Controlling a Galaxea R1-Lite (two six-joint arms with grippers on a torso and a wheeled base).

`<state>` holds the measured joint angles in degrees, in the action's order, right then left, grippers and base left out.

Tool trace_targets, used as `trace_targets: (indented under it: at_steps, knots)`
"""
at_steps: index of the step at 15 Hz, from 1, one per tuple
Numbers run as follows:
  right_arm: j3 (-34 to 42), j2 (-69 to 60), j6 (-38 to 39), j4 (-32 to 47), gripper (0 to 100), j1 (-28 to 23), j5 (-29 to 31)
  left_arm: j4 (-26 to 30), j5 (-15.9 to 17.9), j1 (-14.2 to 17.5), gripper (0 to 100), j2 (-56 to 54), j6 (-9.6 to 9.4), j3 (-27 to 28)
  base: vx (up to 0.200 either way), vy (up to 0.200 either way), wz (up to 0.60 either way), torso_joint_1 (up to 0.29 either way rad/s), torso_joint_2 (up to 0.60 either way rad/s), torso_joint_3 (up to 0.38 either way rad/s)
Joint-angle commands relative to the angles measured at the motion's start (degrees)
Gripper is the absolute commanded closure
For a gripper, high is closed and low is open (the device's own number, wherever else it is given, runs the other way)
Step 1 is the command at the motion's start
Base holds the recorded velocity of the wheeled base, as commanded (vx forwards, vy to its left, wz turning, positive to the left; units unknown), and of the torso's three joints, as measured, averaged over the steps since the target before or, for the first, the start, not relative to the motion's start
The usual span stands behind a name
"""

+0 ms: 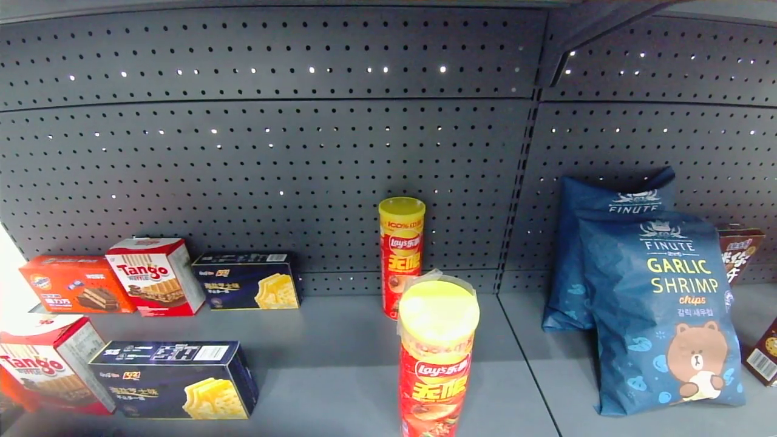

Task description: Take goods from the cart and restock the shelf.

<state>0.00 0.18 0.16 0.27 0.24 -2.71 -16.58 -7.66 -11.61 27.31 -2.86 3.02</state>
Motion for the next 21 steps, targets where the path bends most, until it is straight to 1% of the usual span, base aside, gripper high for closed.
trace_targets:
  at_steps: [1,2,3,5,6,7,8,9,10,11,13,15,16,17,19,21]
  knots:
    - [0.0,0.08,0.02,0.0,0,0.02,-0.11,19.57,0.01,-0.52,0,-20.45,-1.35,4.54,0.0,0.0,0.0,0.0,0.0,0.0]
    - [0.0,0.08,0.02,0.0,0,-0.07,-0.02,22.91,-0.43,-0.52,0,-22.47,-1.71,5.33,0.0,0.0,0.0,0.0,0.0,0.0]
    - [0.0,0.08,0.02,0.0,0,-0.07,-0.11,22.64,-0.34,-0.52,0,-22.12,-1.71,5.85,0.0,0.0,0.0,0.0,0.0,0.0]
    - [-0.09,-0.01,-0.33,0.0,0,-0.07,0.42,22.29,-0.34,-0.52,0,-22.03,-1.88,4.36,0.0,0.0,0.0,0.0,0.0,0.0]
    - [-4.31,1.14,-0.16,-0.18,0,-0.16,1.83,21.94,-0.34,-0.52,0,-22.12,-1.79,4.01,0.0,0.0,0.0,0.0,0.0,0.0]
    - [-16.17,10.89,1.78,0.7,0,0.55,3.15,21.59,-0.34,-0.52,0,-22.12,-1.88,3.66,0.0,0.0,0.0,0.0,0.0,0.0]
    - [-22.41,20.3,4.5,1.67,0,1.16,2.71,21.41,-0.25,-0.52,0,-22.03,-1.97,3.22,0.0,0.0,0.0,0.0,0.0,0.0]
    - [-29.44,24.43,3.8,1.14,0,3.36,-1.25,20.89,-0.34,-0.52,0,-22.03,-1.88,1.55,0.0,0.0,0.0,0.0,0.0,0.0]
    - [-31.29,27.24,0.54,1.58,0,4.59,-4.85,19.13,-0.34,-0.52,0,-22.12,-1.79,0.14,0.0,0.0,0.0,0.0,0.0,0.0]
    - [-31.64,32.78,-3.76,1.4,0,5.64,-6.87,13.77,-0.25,-0.52,0,-22.12,-1.79,-3.02,0.0,0.0,0.0,0.0,0.0,0.0]
    - [-30.85,39.02,-6.22,1.4,0,9.42,-8.37,13.77,-0.25,-0.52,0,-22.12,-1.35,-3.02,0.0,0.0,0.0,0.0,0.0,0.0]
    - [-28.74,45.61,-6.84,1.05,0,16.28,-8.1,13.85,-0.34,-0.52,0,-22.12,-0.83,-3.02,0.0,0.0,0.0,0.0,0.0,0.0]
    - [-27.69,48.33,-6.84,0.17,0,19.36,-7.93,13.85,-0.43,-0.52,0,-22.12,-1.0,-3.02,0.0,0.0,0.0,0.0,0.0,0.0]
    - [-27.25,49.65,-6.93,-0.36,0,20.32,-7.93,13.85,-0.43,-0.52,0,-22.12,-1.0,-3.02,0.0,0.0,0.0,0.0,0.0,0.0]
    - [-26.89,54.84,-6.75,-3.78,0,22.87,-6.52,13.85,-0.43,-0.52,0,-22.03,-0.91,-3.02,0.0,0.0,0.0,0.0,0.0,0.0]
    - [-27.6,58.18,-6.49,-3.87,0,24.81,-5.03,13.94,-0.34,-0.52,0,-22.03,-0.91,-3.02,0.0,0.0,0.0,0.0,0.0,0.0]
